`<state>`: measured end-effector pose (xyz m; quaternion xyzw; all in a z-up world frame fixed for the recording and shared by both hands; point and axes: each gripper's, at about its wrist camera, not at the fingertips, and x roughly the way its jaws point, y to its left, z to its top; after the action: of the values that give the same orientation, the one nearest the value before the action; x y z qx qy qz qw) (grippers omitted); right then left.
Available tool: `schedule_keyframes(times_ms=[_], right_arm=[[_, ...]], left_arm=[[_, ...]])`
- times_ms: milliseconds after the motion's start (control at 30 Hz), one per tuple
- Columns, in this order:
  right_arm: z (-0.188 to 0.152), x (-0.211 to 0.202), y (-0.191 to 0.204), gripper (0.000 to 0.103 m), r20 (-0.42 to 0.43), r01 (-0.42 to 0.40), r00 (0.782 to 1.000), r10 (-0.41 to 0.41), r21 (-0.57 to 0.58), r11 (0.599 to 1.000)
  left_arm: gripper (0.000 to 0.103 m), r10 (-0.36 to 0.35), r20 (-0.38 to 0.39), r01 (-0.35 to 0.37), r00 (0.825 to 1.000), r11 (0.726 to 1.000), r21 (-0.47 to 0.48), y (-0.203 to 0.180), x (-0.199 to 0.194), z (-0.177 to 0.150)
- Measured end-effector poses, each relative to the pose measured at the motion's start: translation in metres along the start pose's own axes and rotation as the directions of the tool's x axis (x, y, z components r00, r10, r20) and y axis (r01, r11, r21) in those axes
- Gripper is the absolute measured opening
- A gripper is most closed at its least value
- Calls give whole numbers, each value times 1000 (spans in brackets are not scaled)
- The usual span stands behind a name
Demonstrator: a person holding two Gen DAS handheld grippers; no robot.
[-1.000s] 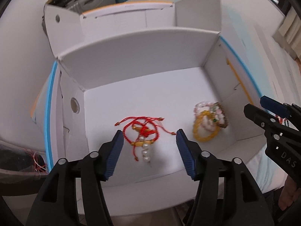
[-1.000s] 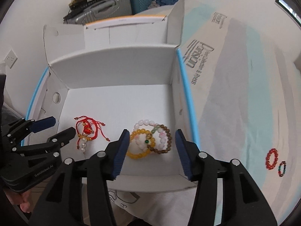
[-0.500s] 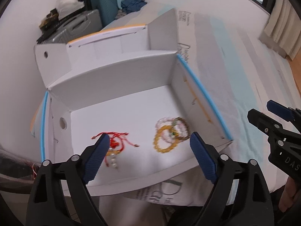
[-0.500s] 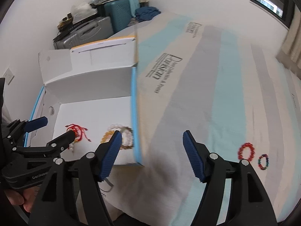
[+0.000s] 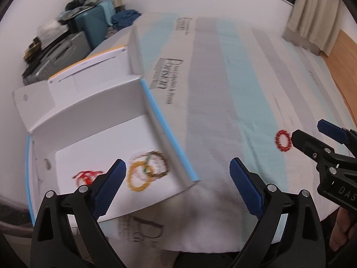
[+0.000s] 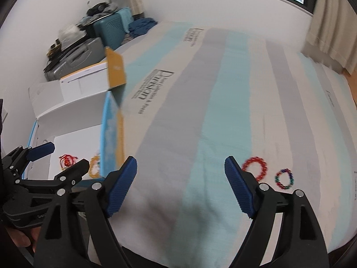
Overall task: Organize jewelry
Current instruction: 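Move both open tools back over the red and multicolour bracelets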
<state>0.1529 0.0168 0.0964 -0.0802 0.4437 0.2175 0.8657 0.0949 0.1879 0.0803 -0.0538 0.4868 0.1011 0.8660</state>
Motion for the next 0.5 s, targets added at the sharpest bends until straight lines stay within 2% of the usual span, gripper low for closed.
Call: schedule_keyframes(times_ms=[67,200,367,500], right_arm=[[-3,-2,-14,85,6,7,1000,-7,18,1000],[-9,-4,-52,86,-7,29,1000,-28,54,998],[-19,-6,-102,91,-11,53,999,-52,111,992],[-27,-4,-135,91,-26,72,997,-69,146,987]], left_arm=[[92,-20,5,20,1000,1000,15,-18,2,4],[96,-59,15,58,998,997,51,-54,7,9],[97,-93,7,92,996,991,93,-98,20,13],[97,-111,-14,112,994,987,117,-126,33,17]])
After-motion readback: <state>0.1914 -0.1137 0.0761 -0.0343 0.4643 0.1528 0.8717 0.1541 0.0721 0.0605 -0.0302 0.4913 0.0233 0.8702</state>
